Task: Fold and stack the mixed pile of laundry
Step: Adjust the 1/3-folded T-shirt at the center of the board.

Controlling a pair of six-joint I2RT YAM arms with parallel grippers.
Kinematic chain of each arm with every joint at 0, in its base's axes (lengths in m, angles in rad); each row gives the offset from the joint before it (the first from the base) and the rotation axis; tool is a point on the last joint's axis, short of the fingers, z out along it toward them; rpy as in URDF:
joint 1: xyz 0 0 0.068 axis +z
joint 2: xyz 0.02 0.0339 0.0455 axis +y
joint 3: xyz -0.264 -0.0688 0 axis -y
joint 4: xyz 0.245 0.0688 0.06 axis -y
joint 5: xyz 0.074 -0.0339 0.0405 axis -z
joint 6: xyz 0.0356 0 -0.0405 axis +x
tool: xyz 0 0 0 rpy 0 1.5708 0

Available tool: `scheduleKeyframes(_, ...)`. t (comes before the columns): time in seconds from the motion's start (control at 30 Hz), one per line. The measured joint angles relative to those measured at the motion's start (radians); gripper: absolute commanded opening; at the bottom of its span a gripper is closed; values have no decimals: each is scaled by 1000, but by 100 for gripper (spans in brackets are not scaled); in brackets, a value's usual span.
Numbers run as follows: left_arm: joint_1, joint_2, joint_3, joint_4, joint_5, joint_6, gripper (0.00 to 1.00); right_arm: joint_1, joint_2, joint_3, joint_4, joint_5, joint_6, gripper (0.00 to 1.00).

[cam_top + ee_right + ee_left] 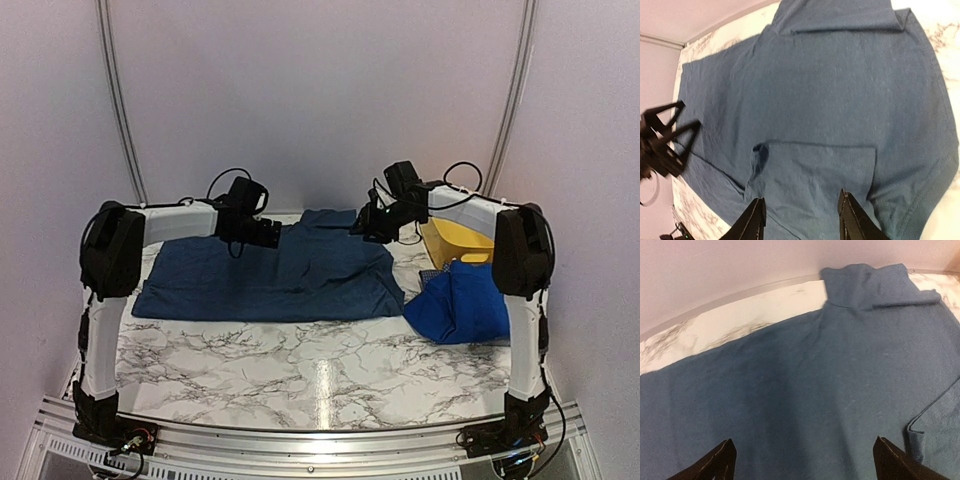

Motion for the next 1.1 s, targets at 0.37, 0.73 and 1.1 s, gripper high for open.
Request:
scheduleKeyframes(0.37, 45, -172, -142, -24, 267, -103, 81, 50, -142, -346, 5, -19, -81, 36)
scheduleKeyframes(0.73, -84, 72, 43, -32, 410, -166, 74, 64, -205, -561, 18, -8, -72, 36)
scheduleKeyframes(1.1, -69, 172, 148, -68, 368, -212, 26, 68, -205, -562, 21, -7, -72, 35)
